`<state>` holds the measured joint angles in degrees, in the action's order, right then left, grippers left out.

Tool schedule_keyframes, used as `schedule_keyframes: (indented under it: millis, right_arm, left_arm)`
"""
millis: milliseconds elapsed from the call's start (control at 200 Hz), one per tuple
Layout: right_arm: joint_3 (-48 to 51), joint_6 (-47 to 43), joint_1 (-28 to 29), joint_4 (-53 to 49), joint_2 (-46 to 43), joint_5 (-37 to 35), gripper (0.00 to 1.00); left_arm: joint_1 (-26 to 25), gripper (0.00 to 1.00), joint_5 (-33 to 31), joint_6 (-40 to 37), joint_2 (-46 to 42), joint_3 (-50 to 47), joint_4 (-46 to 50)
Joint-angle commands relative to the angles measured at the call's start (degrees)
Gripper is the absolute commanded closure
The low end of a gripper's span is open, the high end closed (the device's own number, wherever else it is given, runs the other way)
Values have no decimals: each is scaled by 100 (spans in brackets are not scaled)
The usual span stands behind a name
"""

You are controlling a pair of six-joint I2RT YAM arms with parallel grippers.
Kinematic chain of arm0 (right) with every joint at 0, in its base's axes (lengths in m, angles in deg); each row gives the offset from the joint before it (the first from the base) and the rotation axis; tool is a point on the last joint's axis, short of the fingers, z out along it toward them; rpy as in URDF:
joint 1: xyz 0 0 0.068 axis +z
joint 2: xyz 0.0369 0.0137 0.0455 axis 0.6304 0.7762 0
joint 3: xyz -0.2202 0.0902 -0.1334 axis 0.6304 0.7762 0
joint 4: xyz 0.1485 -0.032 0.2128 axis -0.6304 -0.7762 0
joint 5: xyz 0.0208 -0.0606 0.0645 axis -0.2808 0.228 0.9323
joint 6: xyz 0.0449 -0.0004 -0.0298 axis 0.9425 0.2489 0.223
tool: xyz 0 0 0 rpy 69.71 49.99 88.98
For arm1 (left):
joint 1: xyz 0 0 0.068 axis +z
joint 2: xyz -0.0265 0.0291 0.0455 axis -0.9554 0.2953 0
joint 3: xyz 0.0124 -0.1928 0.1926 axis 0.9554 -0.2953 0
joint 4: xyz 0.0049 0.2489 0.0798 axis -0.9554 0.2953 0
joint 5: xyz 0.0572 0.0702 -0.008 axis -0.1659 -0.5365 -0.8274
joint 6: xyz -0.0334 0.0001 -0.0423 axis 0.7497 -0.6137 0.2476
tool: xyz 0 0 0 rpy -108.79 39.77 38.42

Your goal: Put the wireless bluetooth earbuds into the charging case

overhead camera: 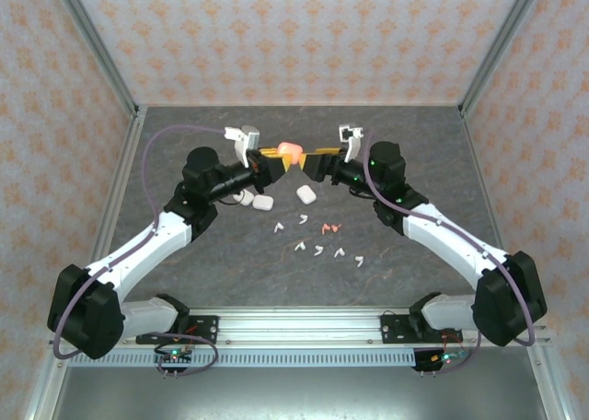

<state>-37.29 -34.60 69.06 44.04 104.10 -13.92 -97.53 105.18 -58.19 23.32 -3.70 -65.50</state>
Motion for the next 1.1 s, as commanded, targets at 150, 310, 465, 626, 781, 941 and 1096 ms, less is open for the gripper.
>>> schedule_keyframes:
  millis: [150,310,465,626,781,941,1096]
  right_arm:
    - [-295,-21,37,370,156,58,22]
    - [-342,2,-74,366,115,28,22]
    - [-390,-28,-198,280,53,12,22]
    - [-487,-116,-206,112,31,47,22]
    - [-510,-101,-218,104,10,57,22]
    - [-522,-149,-218,-56,-41,46,22]
    - [-500,-248,-238,-350,-349,-26,22]
  left_arm:
    - [-84,100,197,-352,31,68,-414]
    - [-91,100,254,-486,14,53,-368]
    - [-103,100,243,-644,-47,-1,-284]
    - [-117,100,218,-748,-80,-53,-218]
    - [-143,100,182,-804,-97,-83,-202]
    - [-172,100,72,-844,-159,-205,-364]
    - [-175,100,-68,-1004,-244,-288,-374]
